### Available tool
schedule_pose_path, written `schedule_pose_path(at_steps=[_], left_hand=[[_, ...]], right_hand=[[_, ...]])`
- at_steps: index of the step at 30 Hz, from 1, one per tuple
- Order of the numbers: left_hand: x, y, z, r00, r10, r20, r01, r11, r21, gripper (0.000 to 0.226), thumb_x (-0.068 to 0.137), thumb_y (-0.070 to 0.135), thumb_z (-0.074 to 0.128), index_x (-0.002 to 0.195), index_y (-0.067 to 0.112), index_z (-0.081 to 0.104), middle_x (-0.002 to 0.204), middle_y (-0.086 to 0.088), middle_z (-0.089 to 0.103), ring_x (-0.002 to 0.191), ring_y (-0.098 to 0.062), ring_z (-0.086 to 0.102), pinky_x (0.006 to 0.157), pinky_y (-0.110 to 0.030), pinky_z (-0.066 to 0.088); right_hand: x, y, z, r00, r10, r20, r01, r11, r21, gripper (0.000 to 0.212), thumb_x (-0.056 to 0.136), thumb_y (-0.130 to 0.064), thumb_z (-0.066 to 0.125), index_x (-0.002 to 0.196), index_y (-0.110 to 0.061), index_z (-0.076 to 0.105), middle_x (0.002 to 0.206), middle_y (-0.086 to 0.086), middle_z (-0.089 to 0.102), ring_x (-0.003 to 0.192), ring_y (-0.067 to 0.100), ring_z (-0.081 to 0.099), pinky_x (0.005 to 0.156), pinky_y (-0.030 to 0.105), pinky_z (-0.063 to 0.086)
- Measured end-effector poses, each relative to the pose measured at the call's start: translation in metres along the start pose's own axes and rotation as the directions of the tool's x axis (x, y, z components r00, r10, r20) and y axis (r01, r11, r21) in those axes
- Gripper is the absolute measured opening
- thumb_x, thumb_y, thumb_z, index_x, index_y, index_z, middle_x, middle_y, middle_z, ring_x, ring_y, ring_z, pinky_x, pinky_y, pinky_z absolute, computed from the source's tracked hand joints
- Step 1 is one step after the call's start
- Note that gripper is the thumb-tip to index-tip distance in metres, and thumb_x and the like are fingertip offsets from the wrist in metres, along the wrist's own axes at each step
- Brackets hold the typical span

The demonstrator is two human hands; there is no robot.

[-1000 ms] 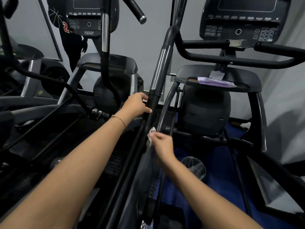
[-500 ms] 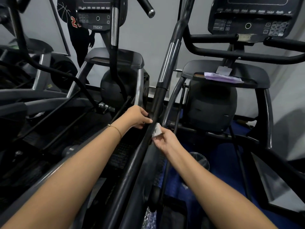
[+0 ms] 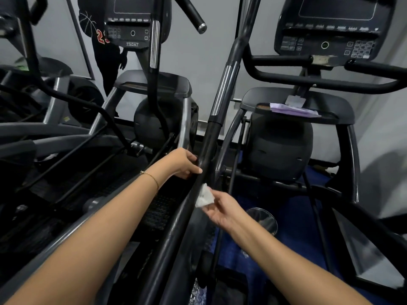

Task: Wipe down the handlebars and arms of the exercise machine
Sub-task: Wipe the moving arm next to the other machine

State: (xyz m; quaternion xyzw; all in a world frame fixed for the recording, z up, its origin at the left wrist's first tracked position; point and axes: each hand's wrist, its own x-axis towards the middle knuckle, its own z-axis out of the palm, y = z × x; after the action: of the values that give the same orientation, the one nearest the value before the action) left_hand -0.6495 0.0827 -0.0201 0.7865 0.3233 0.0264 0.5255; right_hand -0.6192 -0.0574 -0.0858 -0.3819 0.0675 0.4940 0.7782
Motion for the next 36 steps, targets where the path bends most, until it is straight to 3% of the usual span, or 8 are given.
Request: schedule_pose_path(at_steps=[7, 11, 17, 24, 26, 29, 33, 36], left_hand=[[-0.023, -0.002, -0.002, 0.998, -0.037, 0.057, 0.037, 0.999, 0.009, 0.055, 0.084, 0.002, 0.066, 0.135, 0.008, 0.045, 0.092, -0.008, 0.057, 0.056, -0.011, 0.055, 0.04, -0.017, 0.048], [-0.024, 0.0, -0.003, 0.998, -0.045, 0.046, 0.046, 0.999, -0.006, 0.053, 0.084, 0.001, 0.065, 0.134, 0.008, 0.047, 0.072, -0.004, 0.055, 0.037, -0.005, 0.057, 0.037, -0.016, 0.049], [-0.022, -0.002, -0.004, 0.997, -0.046, 0.061, 0.044, 0.999, 0.03, 0.053, 0.084, 0.002, 0.066, 0.133, 0.009, 0.048, 0.073, -0.003, 0.055, 0.053, -0.011, 0.057, 0.04, -0.018, 0.05], [-0.022, 0.0, -0.002, 0.999, -0.044, 0.015, 0.043, 0.998, 0.04, 0.041, 0.082, 0.002, 0.069, 0.12, 0.01, 0.054, 0.072, -0.007, 0.057, 0.041, -0.009, 0.058, 0.039, -0.017, 0.05], [-0.023, 0.001, -0.003, 0.998, -0.05, 0.024, 0.048, 0.996, 0.078, 0.047, 0.082, 0.004, 0.069, 0.127, 0.009, 0.053, 0.084, -0.009, 0.061, 0.059, -0.015, 0.058, 0.042, -0.018, 0.05], [-0.02, 0.002, -0.003, 0.997, -0.06, 0.051, 0.053, 0.991, 0.122, 0.052, 0.083, 0.005, 0.068, 0.131, 0.01, 0.05, 0.12, -0.017, 0.06, 0.083, -0.022, 0.059, 0.044, -0.021, 0.052], [-0.022, 0.004, 0.0, 0.997, -0.066, 0.049, 0.062, 0.995, 0.084, 0.053, 0.085, 0.004, 0.066, 0.134, 0.007, 0.046, 0.087, -0.012, 0.063, 0.066, -0.019, 0.059, 0.053, -0.025, 0.055], [-0.026, 0.007, 0.001, 0.996, -0.089, 0.031, 0.085, 0.99, 0.11, 0.053, 0.085, 0.004, 0.066, 0.134, 0.008, 0.047, 0.08, -0.01, 0.061, 0.059, -0.017, 0.057, 0.052, -0.024, 0.054]], right_hand=[[-0.013, -0.004, 0.023, 0.906, -0.421, -0.046, 0.364, 0.829, -0.423, 0.009, 0.084, 0.006, 0.059, 0.087, 0.001, 0.066, 0.077, 0.009, 0.061, 0.066, 0.014, 0.055, 0.053, 0.015, 0.044], [-0.039, 0.034, 0.001, 0.781, -0.61, 0.135, 0.529, 0.53, -0.662, 0.025, 0.085, 0.002, 0.062, 0.11, 0.005, 0.064, 0.108, 0.013, 0.063, 0.091, 0.006, 0.059, 0.073, 0.002, 0.044], [-0.068, 0.07, -0.026, 0.631, -0.553, 0.545, 0.709, 0.126, -0.694, 0.027, 0.09, -0.006, 0.053, 0.116, -0.01, 0.061, 0.105, -0.002, 0.047, 0.099, -0.013, 0.047, 0.09, 0.005, 0.034], [-0.032, 0.028, 0.004, 0.537, -0.646, 0.542, 0.651, -0.092, -0.754, 0.014, 0.089, -0.001, 0.057, 0.095, 0.01, 0.063, 0.084, -0.009, 0.048, 0.081, -0.015, 0.052, 0.077, 0.001, 0.036], [-0.047, 0.044, -0.004, 0.493, -0.595, 0.635, 0.694, -0.172, -0.699, 0.011, 0.087, 0.001, 0.056, 0.097, 0.002, 0.061, 0.085, -0.002, 0.049, 0.079, -0.006, 0.051, 0.076, 0.005, 0.037], [-0.064, 0.054, -0.02, 0.378, -0.414, 0.828, 0.76, -0.373, -0.533, 0.036, 0.083, 0.001, 0.048, 0.112, -0.017, 0.061, 0.093, 0.004, 0.052, 0.087, 0.014, 0.051, 0.078, 0.017, 0.04], [-0.036, 0.013, -0.011, 0.437, -0.421, 0.795, 0.63, -0.488, -0.604, 0.038, 0.076, 0.011, 0.054, 0.106, -0.009, 0.068, 0.092, 0.012, 0.056, 0.086, 0.027, 0.055, 0.075, 0.024, 0.04], [-0.043, 0.017, -0.006, 0.411, -0.464, 0.785, 0.629, -0.48, -0.612, 0.027, 0.088, -0.008, 0.054, 0.1, -0.03, 0.062, 0.091, -0.003, 0.05, 0.084, 0.01, 0.049, 0.078, 0.021, 0.039]])
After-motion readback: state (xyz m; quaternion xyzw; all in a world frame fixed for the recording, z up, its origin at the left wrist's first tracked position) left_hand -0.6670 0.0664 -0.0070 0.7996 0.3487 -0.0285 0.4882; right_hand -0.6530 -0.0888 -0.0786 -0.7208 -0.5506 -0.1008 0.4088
